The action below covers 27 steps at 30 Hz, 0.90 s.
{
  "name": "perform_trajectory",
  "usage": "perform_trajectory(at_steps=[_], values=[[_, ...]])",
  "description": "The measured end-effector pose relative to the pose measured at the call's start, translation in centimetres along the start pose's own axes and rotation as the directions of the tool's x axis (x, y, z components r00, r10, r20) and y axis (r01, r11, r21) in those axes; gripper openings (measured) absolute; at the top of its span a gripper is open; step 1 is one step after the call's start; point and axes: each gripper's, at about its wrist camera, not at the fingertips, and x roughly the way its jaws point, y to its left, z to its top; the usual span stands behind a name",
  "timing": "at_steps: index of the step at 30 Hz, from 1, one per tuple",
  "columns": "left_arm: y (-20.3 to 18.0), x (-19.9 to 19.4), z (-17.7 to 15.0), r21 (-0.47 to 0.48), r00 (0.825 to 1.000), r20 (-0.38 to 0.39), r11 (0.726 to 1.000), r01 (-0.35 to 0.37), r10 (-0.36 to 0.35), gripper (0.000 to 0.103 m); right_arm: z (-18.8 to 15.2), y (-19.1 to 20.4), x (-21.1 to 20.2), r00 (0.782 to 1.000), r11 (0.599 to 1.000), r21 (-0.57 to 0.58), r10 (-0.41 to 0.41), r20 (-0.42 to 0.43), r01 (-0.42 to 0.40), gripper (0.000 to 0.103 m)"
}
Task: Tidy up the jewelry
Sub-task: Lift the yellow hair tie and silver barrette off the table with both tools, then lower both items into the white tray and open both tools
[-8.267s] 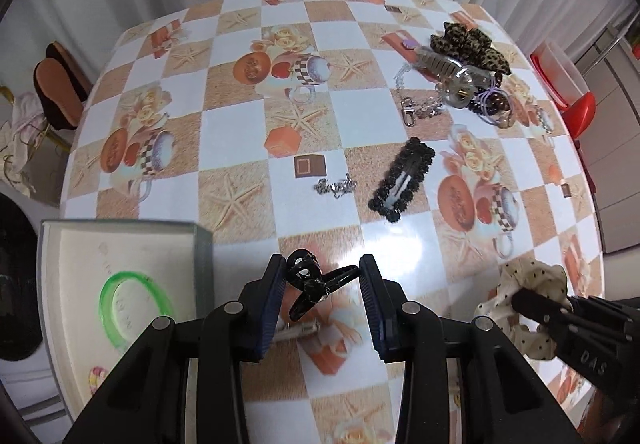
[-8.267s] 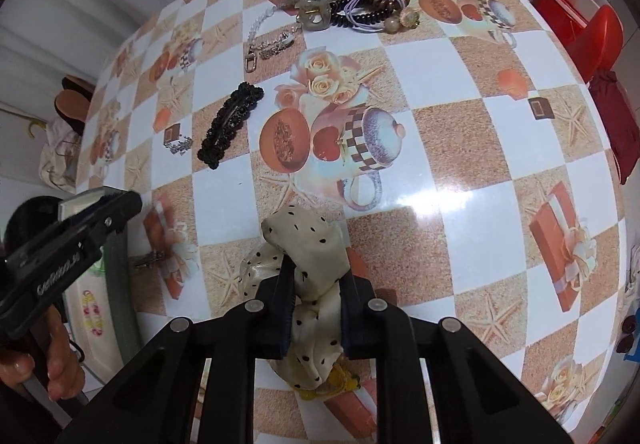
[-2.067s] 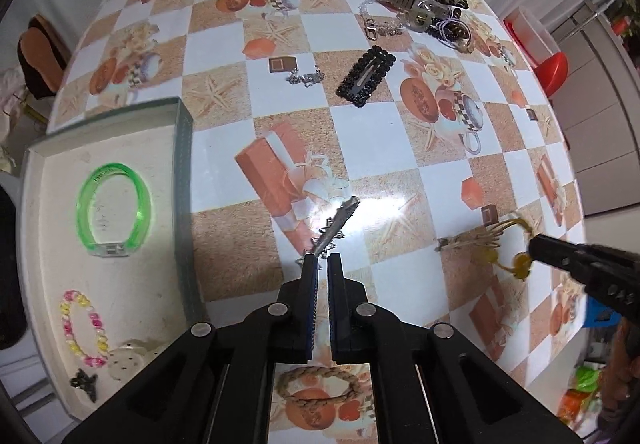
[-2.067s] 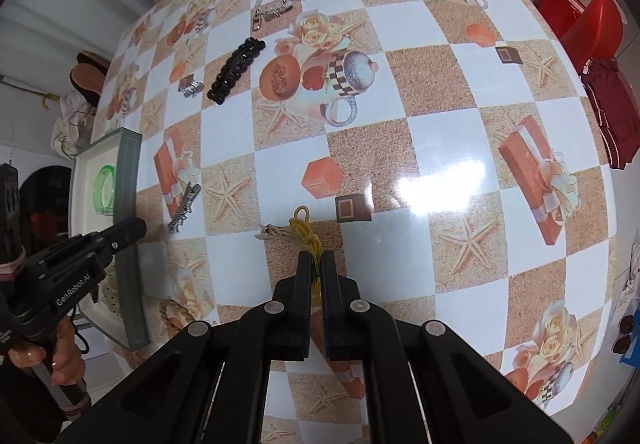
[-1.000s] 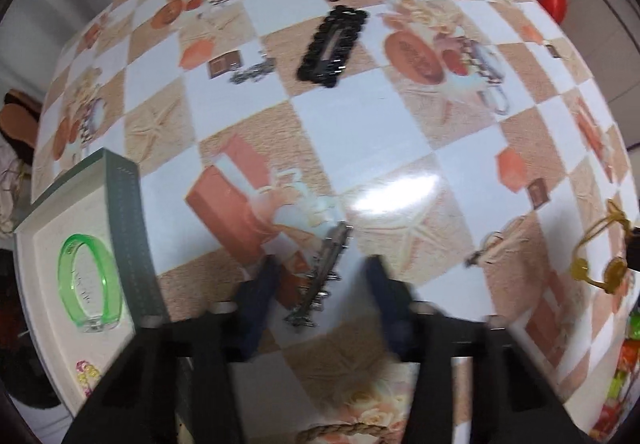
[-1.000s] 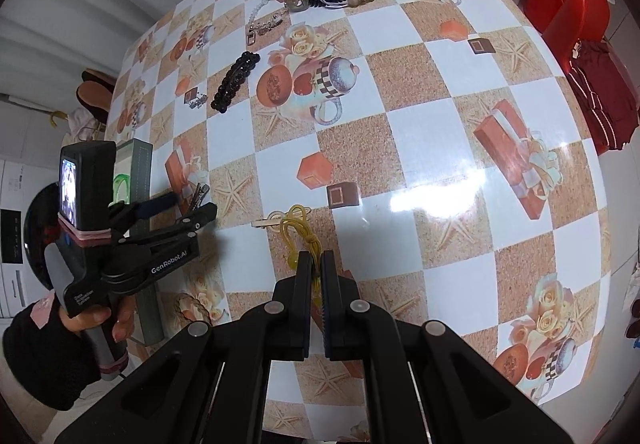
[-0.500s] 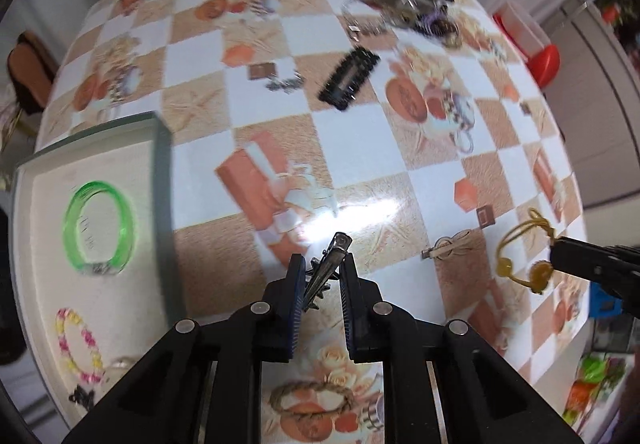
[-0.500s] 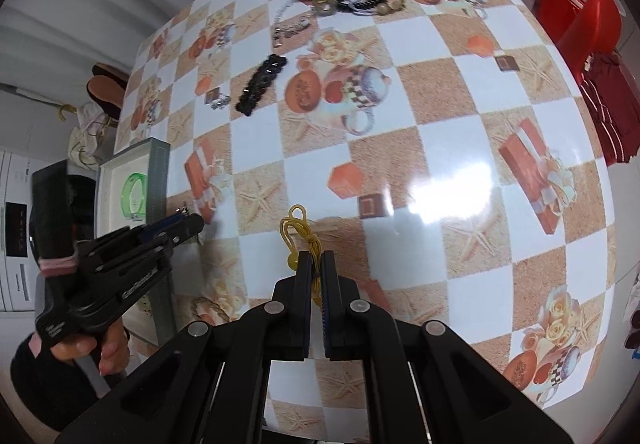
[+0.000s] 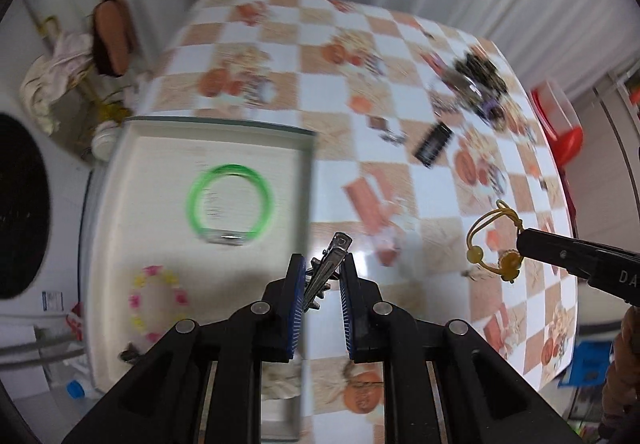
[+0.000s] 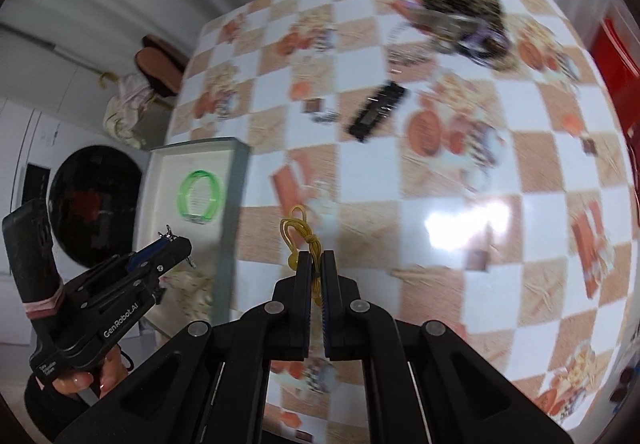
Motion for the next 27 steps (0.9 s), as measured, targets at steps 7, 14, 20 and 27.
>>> perform_trajectory(at_steps=[7, 14, 20, 27], values=[[5.9, -1.2, -0.1, -0.108, 0.997, 0.031, 0.992, -0.062, 0.066, 0.022, 2.0, 6.2, 2.6, 0.998, 0.993, -0.107, 0.045, -0.032, -0.048, 0.004], [11.0, 0.0, -0.2, -0.192, 0.992, 0.013, 0.974, -0.117, 0.122, 0.022, 3.5, 12.0, 7.1, 0.993, 0.979, -0.181, 0.077, -0.093, -0.093, 0.004], [13.0, 2.2, 0.4, -0.206, 0.989, -0.005, 0.967, -0.148, 0.15, 0.022, 4.7, 14.3, 11.5, 0.986, 0.979, -0.176, 0.081, -0.146, -0.106, 0.004], [13.5, 4.6, 0.8, -0.184, 0.985, -0.034, 0.968, -0.17, 0.167, 0.022, 5.6, 14.9, 16.3, 0.979, 0.985, -0.156, 0.04, -0.201, -0.073, 0.004]])
